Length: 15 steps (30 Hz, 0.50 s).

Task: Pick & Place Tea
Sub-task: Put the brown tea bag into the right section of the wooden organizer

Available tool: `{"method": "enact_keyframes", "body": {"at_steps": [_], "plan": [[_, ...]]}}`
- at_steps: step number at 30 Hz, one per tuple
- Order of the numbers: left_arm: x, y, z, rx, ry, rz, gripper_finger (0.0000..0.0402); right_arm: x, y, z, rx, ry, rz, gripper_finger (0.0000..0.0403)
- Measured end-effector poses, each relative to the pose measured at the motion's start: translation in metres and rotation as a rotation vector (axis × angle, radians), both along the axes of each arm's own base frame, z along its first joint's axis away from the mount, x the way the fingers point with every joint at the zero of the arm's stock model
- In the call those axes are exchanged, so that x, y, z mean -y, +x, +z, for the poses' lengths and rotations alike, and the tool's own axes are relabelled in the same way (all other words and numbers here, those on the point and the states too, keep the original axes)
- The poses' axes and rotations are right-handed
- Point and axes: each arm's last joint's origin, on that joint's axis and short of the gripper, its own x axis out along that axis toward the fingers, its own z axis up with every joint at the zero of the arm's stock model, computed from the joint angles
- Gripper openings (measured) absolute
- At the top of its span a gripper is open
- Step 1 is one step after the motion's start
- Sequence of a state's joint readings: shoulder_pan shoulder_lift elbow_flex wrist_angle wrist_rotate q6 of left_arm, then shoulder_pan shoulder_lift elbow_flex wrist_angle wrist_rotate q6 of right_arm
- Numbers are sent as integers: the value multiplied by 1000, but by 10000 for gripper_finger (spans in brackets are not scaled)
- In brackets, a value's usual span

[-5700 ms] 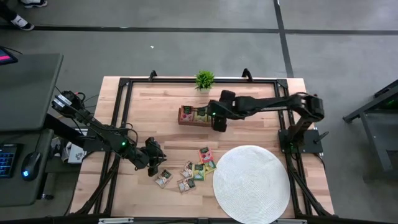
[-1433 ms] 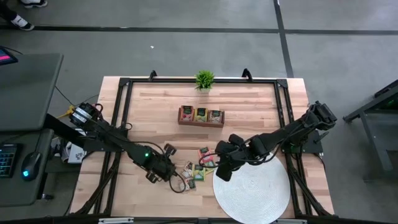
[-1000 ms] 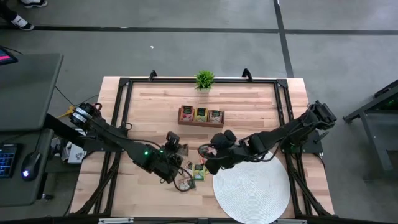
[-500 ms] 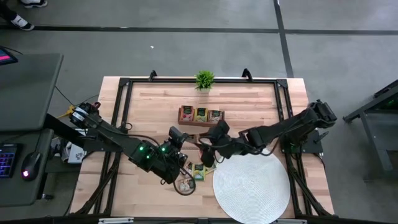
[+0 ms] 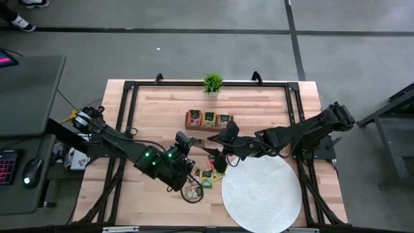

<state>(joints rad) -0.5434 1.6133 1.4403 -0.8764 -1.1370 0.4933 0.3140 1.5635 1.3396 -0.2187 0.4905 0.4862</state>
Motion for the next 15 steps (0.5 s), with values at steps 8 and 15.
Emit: {"method": "enact_keyframes", "body": {"at_steps": [8,15], "plan": [[0,1,1,25,12,12,0,13,7,5,43,33,42,208],[0,2,3,28,54,14,0,19,9,5,45,44,57,208]]}}
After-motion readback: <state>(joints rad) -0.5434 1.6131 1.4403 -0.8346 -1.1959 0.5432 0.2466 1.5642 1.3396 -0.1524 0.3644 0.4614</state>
